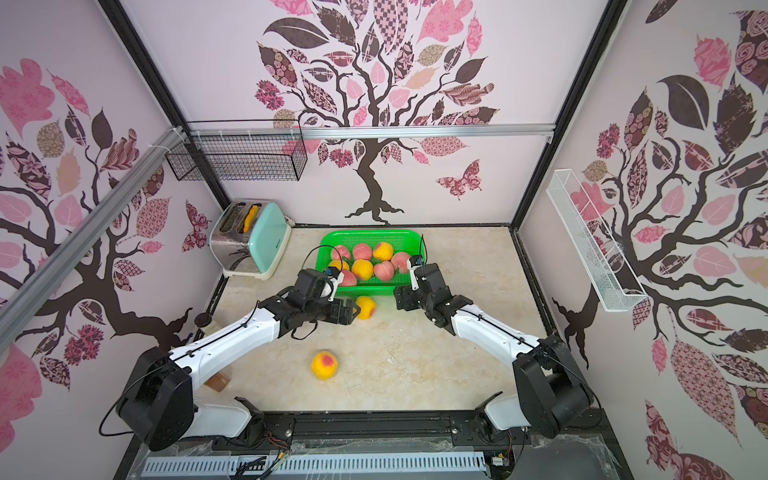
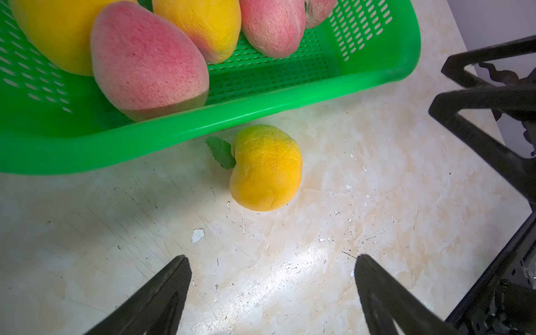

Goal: Put the peaches into the basket
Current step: Pick up the peach from the center of the board.

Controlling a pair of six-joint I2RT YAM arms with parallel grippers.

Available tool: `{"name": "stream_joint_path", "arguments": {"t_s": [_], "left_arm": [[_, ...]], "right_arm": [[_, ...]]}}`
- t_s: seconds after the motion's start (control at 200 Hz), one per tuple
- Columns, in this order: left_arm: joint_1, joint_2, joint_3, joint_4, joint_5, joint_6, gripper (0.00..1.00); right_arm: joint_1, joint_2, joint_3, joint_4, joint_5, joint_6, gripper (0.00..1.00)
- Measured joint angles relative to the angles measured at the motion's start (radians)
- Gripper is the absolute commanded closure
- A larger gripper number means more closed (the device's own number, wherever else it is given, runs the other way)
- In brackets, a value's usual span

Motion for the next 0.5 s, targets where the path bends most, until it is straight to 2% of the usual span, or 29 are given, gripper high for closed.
{"name": "stream_joint_path", "arguments": {"t_s": [0.225, 0.5], "left_arm": [[-0.003, 0.027, -0.024, 0.112, -0.042, -0.024, 0.08], [-0.006, 0.08, -0.087, 0.231, -0.038, -0.049, 0.08]], "right_arm": [[0.0, -0.037, -0.124, 0.139, 0.067, 0.011, 0.17], [0.0, -0.036, -0.193, 0.24, 0.074, 0.034, 0.17]]}}
